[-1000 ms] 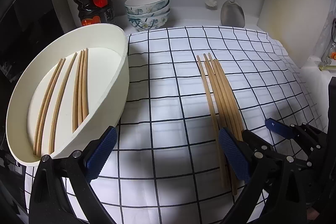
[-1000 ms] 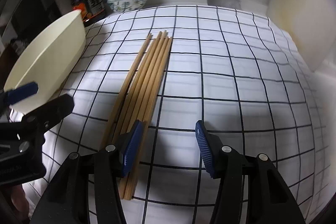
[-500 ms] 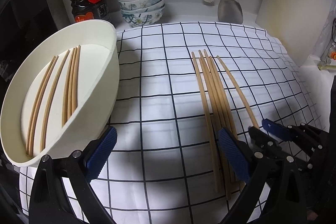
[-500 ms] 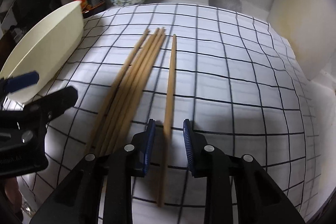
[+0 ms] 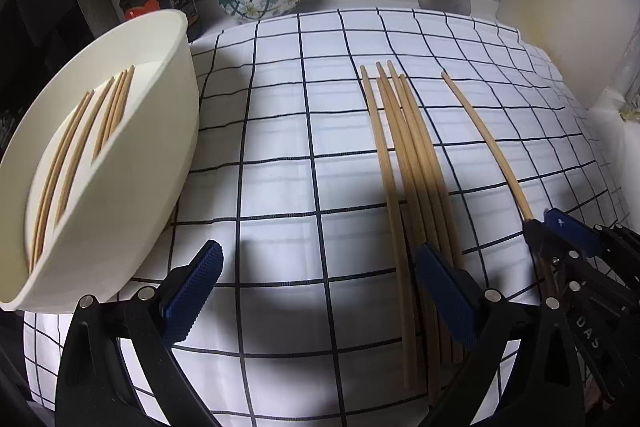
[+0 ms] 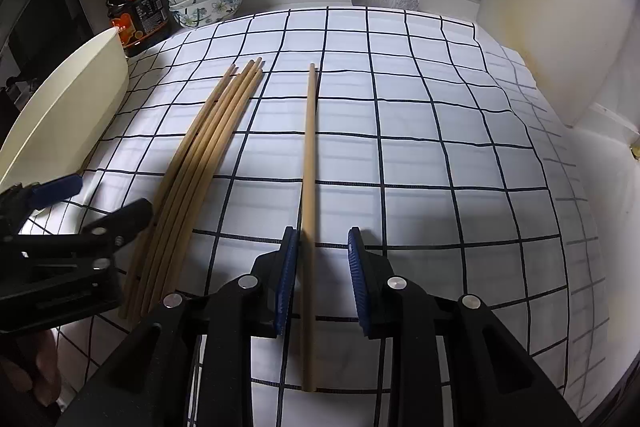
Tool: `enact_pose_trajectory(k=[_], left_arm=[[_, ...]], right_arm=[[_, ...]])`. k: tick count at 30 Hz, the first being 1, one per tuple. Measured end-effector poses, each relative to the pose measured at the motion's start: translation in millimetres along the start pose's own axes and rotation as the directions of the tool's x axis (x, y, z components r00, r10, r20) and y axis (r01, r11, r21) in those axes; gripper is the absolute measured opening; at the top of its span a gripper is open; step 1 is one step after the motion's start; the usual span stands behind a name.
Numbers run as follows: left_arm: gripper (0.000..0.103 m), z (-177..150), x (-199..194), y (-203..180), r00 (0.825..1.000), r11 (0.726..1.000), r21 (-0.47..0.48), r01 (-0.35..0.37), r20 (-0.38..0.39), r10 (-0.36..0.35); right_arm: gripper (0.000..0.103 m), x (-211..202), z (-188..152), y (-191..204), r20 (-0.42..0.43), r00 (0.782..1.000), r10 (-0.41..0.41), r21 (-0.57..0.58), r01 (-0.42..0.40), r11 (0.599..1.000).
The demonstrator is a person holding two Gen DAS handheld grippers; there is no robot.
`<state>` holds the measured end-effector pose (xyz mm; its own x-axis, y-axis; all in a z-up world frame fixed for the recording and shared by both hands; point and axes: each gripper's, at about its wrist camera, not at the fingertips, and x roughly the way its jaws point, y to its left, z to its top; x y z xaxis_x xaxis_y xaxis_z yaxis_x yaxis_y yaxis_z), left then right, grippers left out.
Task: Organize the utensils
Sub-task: 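Lower both grippers over the remaining wooden chopsticks, then close the right gripper on a chopstick while the left gripper grasps another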
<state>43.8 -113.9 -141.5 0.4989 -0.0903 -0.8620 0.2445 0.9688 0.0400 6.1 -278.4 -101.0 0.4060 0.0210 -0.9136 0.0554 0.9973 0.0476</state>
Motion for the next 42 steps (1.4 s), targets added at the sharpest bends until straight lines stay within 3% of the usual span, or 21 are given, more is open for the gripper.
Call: enact_pose_trajectory(k=[12,16,25,28,31,33,42], left_arm=[[0.095,3,13,1,1.0,0.999,-0.031,-0.014,-0.01,0.014],[0.09,10,16,-1,1.0,0.999,-0.039,-0.008,-0.008,0.008],[0.062,26,20,-12,1.0,0.999,-0.022,0.024,0.01,-0.024],[0.046,27,18,-18,0.999,0.999,-0.005,0.037,0.016,-0.037],[0.022,27,16,-22,0.999,0.999,0.014,0.05,0.018,-0.051],[0.007,27,16,-23,0.998,0.998,0.023,0.059,0.013,-0.059],[0.007,21,7,-16,0.997,0.997,0.013,0.079,-0.024,-0.079]], right_arm=[[0.026,5,6,1,0.01,1.0,0.008,-0.012,-0.008,1.0],[0.026,9,12,1,0.016,1.0,0.002,-0.025,-0.002,1.0],[0.026,22,27,8,0.036,0.999,-0.021,-0.09,0.024,0.996],[0.016,23,30,12,0.033,0.999,-0.013,-0.114,0.017,0.993],[0.007,24,30,18,0.033,0.999,-0.013,-0.138,0.017,0.99],[0.007,24,30,20,0.033,0.999,-0.015,-0.134,0.019,0.991],[0.006,15,28,5,0.006,0.999,0.037,-0.021,-0.037,0.999]])
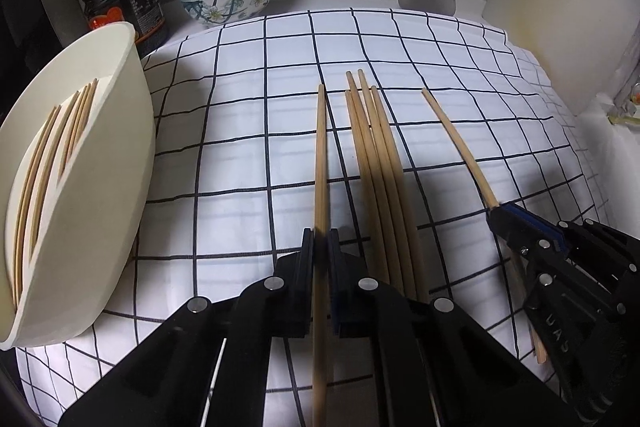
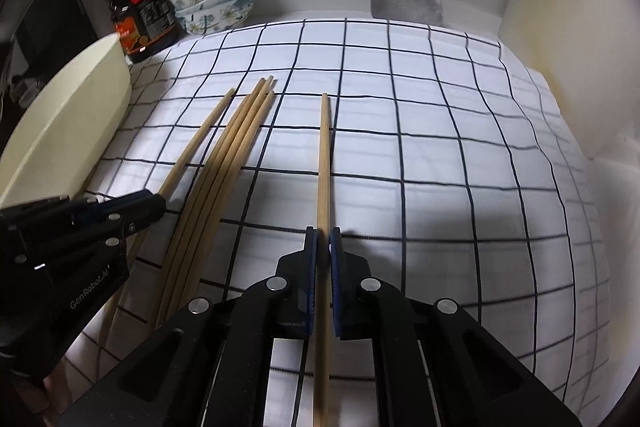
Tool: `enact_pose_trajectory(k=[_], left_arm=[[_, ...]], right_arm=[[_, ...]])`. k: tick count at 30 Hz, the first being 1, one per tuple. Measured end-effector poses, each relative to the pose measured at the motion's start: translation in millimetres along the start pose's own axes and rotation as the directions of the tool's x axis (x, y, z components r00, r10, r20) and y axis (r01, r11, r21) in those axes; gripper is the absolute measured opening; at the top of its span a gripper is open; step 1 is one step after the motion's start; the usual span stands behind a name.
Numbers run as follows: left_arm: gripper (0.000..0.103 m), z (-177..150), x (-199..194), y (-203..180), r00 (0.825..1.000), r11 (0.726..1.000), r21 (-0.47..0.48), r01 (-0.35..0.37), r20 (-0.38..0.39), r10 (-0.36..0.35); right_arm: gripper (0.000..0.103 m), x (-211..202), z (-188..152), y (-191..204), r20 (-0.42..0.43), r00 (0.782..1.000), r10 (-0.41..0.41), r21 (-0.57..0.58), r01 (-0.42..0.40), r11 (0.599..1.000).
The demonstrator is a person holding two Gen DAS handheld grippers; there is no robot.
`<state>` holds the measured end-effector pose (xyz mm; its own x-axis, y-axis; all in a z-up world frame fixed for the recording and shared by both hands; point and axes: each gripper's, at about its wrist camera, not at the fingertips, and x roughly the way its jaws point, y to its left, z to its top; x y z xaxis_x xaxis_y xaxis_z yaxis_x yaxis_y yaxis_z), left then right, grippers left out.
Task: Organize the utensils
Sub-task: 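Close the right gripper on a chopstick while the left gripper grasps another, then lift both held chopsticks and carry them toward the white bowl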
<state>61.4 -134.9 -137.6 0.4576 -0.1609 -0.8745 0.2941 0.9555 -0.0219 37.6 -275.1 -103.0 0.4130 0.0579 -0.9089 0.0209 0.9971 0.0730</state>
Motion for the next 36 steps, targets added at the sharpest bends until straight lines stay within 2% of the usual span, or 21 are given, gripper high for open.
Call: enact_pose_trajectory(k=[10,18,28,36], left_arm=[[0.007,10,-50,7,0.997,0.999,0.015,0.051,0.065,-0.052],[0.007,22,-95,31,0.988,0.997,0.019,0.069,0.136,-0.071],[0.007,37,-134,99,0.975,0.998,-0.045,0.045,0.218,-0.034],[0.007,37,-145,168,0.972,0.991,-0.134,-0.001,0.231,0.032]], right_arm=[[0.006,-38,7,7,0.026,1.0,0.017,0.054,-0.018,0.998],[0.006,-73,28,38,0.091,0.995,0.047,0.045,-0.051,0.998],[0.006,-91,62,96,0.14,0.986,0.091,-0.024,-0.089,0.996],[0.006,-86,90,156,0.149,0.978,0.144,-0.106,-0.129,0.986]])
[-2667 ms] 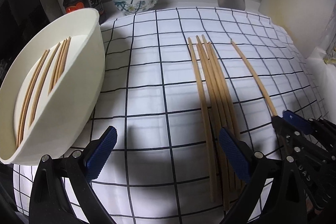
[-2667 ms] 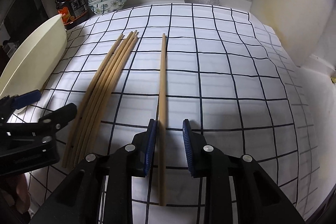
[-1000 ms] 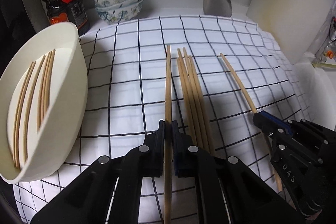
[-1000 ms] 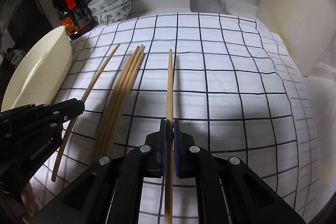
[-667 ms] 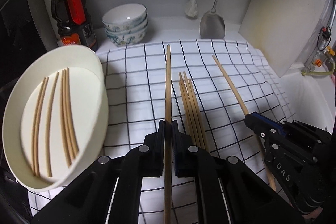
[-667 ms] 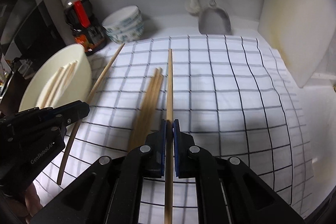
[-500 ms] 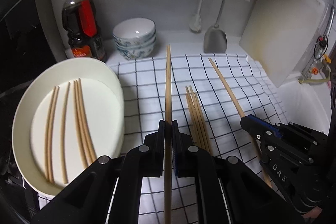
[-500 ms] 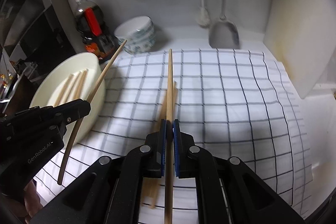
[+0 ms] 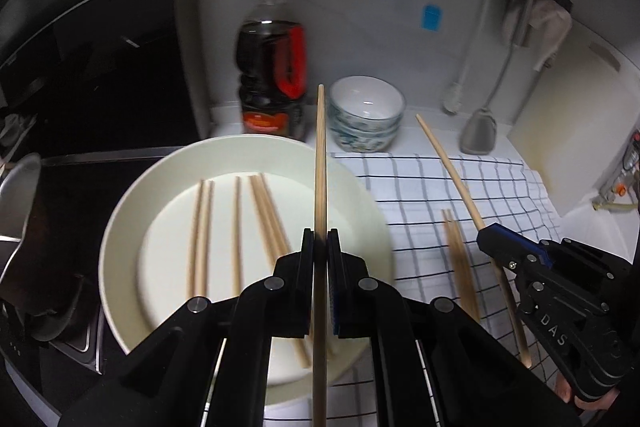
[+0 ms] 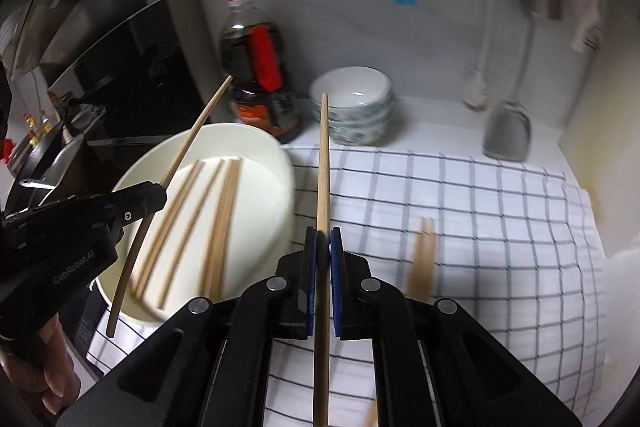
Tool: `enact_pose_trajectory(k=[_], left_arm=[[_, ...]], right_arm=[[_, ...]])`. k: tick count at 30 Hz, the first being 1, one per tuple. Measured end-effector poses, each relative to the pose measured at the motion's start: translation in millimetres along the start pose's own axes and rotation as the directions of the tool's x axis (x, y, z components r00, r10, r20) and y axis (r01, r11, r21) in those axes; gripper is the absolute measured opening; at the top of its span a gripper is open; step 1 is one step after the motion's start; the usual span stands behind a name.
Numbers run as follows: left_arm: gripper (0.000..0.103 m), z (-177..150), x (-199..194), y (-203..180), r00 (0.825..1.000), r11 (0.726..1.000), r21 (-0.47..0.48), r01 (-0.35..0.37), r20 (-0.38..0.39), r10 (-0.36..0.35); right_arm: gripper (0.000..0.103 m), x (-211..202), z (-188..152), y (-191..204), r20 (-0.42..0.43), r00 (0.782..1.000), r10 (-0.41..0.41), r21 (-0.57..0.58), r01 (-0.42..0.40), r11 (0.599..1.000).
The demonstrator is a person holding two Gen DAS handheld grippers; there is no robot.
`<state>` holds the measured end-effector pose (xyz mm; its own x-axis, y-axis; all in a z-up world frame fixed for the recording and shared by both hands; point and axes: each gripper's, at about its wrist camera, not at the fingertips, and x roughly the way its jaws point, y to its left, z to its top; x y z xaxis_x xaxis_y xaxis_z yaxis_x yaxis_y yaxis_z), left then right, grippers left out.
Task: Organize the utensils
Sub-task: 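Lift both held chopsticks and carry them toward the white bowl, then lower both held chopsticks into the white bowl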
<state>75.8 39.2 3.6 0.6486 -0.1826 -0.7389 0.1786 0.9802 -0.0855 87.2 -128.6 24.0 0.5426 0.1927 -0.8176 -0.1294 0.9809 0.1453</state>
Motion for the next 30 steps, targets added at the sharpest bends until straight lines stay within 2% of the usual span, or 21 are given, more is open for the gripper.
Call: enact_pose_trajectory(k=[10,16,24,30], left_arm=[[0.007,-2,6,73,0.997,0.995,-0.07,-0.069,-0.024,0.067],[0.007,-7,17,102,0.995,0.992,-0.084,-0.094,-0.049,0.09],[0.007,-10,39,117,0.992,0.991,-0.091,-0.1,-0.089,0.092],[0.007,-14,60,116,0.989,0.993,-0.083,-0.081,-0.13,0.07]], right_arm=[[0.006,37,21,64,-0.03,0.996,0.086,-0.043,-0.087,0.995],[0.006,61,24,89,-0.066,0.99,0.128,-0.036,-0.131,0.991],[0.006,97,24,115,-0.131,0.98,0.149,-0.024,-0.153,0.988],[0.006,123,20,113,-0.186,0.974,0.131,0.008,-0.132,0.991]])
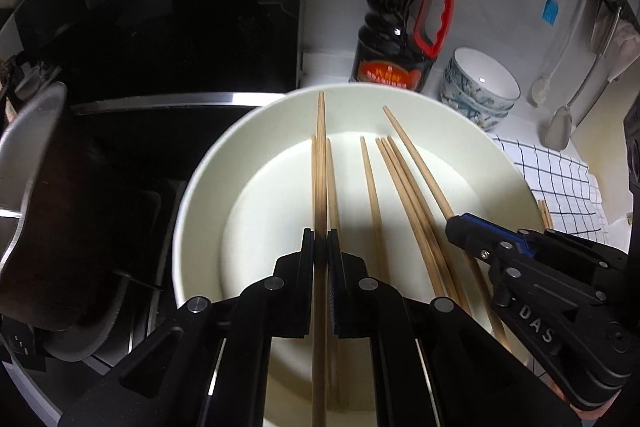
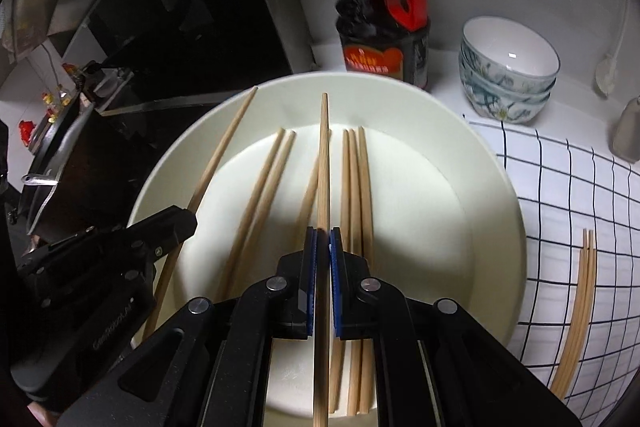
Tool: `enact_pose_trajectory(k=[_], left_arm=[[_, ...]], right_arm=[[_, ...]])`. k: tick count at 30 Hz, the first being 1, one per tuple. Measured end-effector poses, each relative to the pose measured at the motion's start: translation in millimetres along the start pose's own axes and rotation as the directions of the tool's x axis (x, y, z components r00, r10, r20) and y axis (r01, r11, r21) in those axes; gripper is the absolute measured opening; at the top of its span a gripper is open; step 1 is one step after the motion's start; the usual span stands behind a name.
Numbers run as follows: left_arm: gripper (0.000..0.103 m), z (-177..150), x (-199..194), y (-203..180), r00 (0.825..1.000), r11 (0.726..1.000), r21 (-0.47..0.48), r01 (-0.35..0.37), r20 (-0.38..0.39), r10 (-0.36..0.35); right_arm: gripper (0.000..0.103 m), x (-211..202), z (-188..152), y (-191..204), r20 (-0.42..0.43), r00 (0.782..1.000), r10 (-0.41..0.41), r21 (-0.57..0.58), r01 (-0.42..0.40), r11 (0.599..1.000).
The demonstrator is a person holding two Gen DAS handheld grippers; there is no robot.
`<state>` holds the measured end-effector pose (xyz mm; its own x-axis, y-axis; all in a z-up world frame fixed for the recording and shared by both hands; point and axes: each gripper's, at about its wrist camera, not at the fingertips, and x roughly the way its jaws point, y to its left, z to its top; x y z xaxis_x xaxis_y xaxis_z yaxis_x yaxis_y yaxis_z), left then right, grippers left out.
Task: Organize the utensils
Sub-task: 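Lower both held chopsticks into the white bowl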
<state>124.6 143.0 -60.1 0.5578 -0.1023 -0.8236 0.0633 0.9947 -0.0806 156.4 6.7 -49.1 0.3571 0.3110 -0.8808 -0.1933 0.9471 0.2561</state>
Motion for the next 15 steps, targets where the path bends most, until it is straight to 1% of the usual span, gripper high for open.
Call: enact_pose_trajectory(k=[8,11,13,14,15], left_arm=[[0.007,-5,14,2,0.999,1.0,-0.002,-0.003,-0.045,0.003],[0.009,-5,16,3,0.998,1.0,-0.007,-0.017,-0.053,0.017],[0.022,-6,13,5,0.998,0.999,-0.013,-0.03,-0.047,0.03],[0.035,-6,11,6,0.999,0.999,-0.017,-0.037,-0.038,0.037],[0.051,-6,8,7,0.998,0.999,-0.021,-0.049,-0.028,0.048]], right_arm=[[0.006,15,-4,-8,-0.039,0.999,-0.022,0.015,0.023,1.0],[0.007,15,-5,-11,-0.045,0.999,-0.024,0.015,0.024,1.0],[0.007,13,-6,-13,-0.046,0.998,-0.03,0.018,0.031,0.999],[0.007,13,-5,-14,-0.041,0.999,-0.032,0.019,0.033,0.999],[0.007,10,-6,-15,-0.036,0.999,-0.034,0.02,0.034,0.999]])
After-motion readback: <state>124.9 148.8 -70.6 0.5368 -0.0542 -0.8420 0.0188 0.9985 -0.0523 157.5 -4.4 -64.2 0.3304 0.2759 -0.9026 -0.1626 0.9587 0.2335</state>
